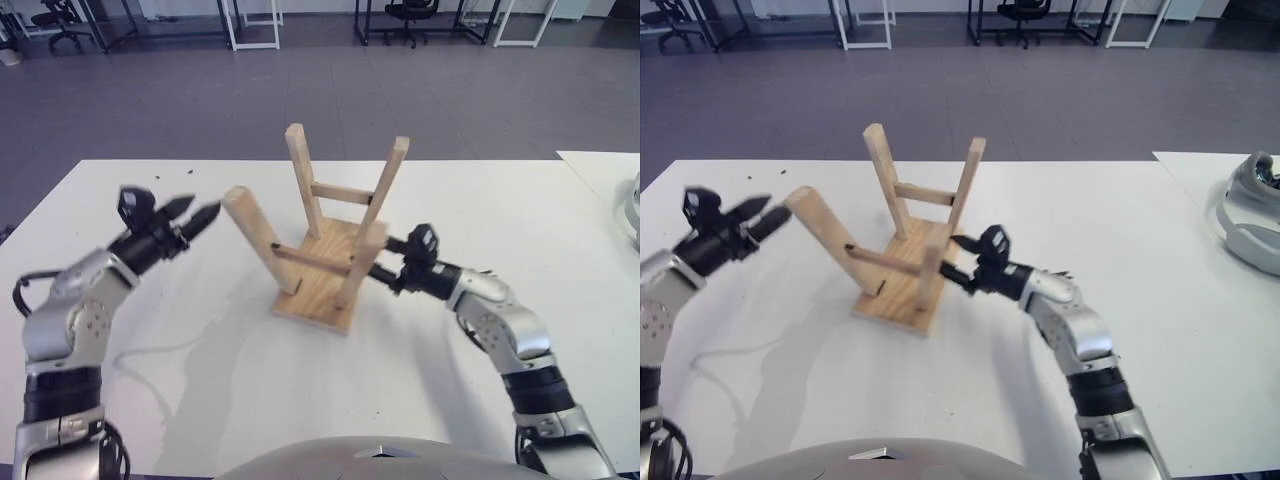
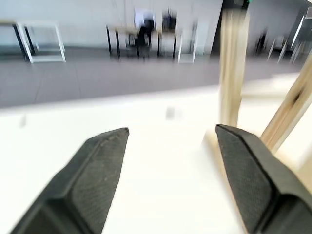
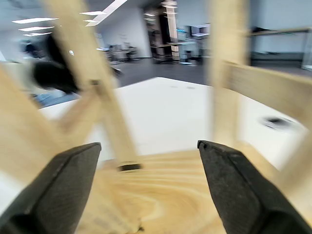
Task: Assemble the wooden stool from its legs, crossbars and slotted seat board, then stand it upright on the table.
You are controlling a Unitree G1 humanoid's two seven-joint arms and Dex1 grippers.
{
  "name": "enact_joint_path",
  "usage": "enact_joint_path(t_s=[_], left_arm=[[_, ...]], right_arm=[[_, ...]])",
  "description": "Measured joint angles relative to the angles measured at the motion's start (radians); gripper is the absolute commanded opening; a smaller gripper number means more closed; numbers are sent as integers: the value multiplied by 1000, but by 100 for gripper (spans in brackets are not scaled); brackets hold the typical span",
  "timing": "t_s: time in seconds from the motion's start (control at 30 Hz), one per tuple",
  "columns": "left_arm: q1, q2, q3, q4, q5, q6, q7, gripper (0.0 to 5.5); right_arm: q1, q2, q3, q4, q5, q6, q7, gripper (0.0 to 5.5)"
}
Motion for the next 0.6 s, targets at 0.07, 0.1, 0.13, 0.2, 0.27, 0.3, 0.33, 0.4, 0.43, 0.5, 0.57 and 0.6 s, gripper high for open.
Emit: enact_joint_path(t_s=[0.07,0.1,0.13,0.2,0.27,0.3,0.33,0.4,0.43,0.5,0.57,0.6], left_arm=[[153,38,-16,12,98,-74,-64,327],[214,56,-31,15,140,-109,-91,327],[260,75,-53,17,186,-145,-117,327],[318,95,-93,17,256,-192,-149,327],[334,103,-115,4,293,-195,-160,327],[333,109,-128,-9,302,-196,-161,327],[329,112,-143,-24,317,-196,-162,327],[309,122,-173,-46,335,-196,-163,327],[299,122,-185,-52,336,-195,-162,327],[263,132,-218,-72,375,-192,-161,327],[201,147,-276,-74,432,-178,-157,327],[149,150,-317,-57,486,-166,-144,327]], right_arm=[[79,-105,66,-139,-43,-8,65,372],[129,-163,76,-164,-85,-13,78,372],[176,-211,66,-176,-103,-18,86,372],[264,-288,-13,-111,-116,-61,111,372],[222,-267,-112,118,-113,-120,65,372],[156,-237,-148,247,-119,-149,16,372],[67,-202,-164,375,-146,-184,-34,372],[-134,-113,-148,638,-225,-272,-122,372],[-215,-77,-125,753,-268,-310,-151,372],[-382,28,-67,1034,-364,-391,-201,372],[-509,112,-21,1250,-422,-489,-180,372],[-552,123,7,1331,-463,-541,-145,372]])
